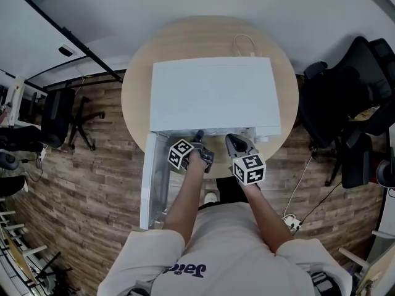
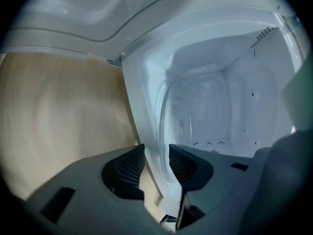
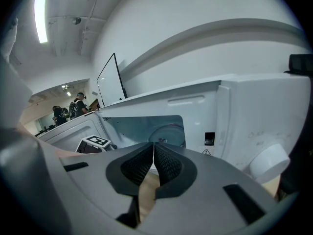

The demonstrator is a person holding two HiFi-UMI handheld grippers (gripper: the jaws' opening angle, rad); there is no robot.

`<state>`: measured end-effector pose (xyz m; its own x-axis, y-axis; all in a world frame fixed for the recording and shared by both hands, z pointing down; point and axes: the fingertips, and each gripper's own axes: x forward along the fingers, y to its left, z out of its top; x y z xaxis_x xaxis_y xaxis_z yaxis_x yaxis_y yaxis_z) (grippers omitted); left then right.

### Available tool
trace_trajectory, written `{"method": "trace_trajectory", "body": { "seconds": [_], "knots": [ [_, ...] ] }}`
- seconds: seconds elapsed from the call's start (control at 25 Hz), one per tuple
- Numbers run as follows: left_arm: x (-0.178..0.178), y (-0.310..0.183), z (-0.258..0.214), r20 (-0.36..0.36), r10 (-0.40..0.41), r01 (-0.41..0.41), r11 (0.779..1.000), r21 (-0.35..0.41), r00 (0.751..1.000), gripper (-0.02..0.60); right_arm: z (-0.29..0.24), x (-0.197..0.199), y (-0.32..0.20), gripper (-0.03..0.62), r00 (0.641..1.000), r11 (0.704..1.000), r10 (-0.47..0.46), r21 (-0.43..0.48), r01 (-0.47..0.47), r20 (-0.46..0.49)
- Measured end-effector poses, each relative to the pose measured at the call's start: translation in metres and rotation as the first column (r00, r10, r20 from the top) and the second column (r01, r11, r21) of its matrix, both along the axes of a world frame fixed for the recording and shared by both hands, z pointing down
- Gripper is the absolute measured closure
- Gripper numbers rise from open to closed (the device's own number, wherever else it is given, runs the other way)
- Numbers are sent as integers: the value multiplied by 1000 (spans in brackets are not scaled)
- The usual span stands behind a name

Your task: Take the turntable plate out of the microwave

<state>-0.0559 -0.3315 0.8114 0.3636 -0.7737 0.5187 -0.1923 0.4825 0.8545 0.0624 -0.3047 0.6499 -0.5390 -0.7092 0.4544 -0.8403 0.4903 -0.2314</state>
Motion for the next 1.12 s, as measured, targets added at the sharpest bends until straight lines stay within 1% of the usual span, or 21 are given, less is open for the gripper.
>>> {"method": "trace_trajectory", "body": {
  "seconds": [0.12,0.24,0.36,0.52,0.64,0.72,0.84,0.92,1.0,1.04,1.12],
  "knots": [
    [0,3,-4,-5,13,-13,1000,4,1000,448,1,-2,2,576,1000,1000,0,-11,0,9],
    [-2,7,-9,-28,1,0,1000,24,1000,506,3,-4,5,576,1000,1000,0,-24,0,26],
    [-2,11,-11,-60,-8,12,998,56,998,523,13,-4,10,576,998,998,16,-58,-12,60],
    [0,23,-11,-118,-28,34,998,49,993,526,34,-3,22,575,987,989,62,-142,-41,147],
    [1,28,-15,-146,-35,46,996,75,989,532,52,-2,28,575,962,971,127,-229,-71,241],
    [2,32,-17,-162,-38,54,994,97,986,538,66,-2,34,574,933,952,178,-295,-82,314],
    [3,35,-24,-188,-43,65,991,113,981,543,85,-5,41,574,876,922,250,-378,-84,413],
    [4,35,-27,-201,-47,71,991,113,978,545,94,-5,43,572,828,903,305,-419,-94,471],
    [5,36,-29,-203,-46,69,992,109,978,545,99,-6,42,572,772,888,350,-450,-94,531],
    [5,36,-30,-202,-46,68,992,106,978,545,101,-7,41,559,742,882,368,-463,-87,561],
    [6,37,-31,-200,-44,66,993,102,979,545,104,-9,37,439,679,871,401,-487,-72,616]
  ]
}}
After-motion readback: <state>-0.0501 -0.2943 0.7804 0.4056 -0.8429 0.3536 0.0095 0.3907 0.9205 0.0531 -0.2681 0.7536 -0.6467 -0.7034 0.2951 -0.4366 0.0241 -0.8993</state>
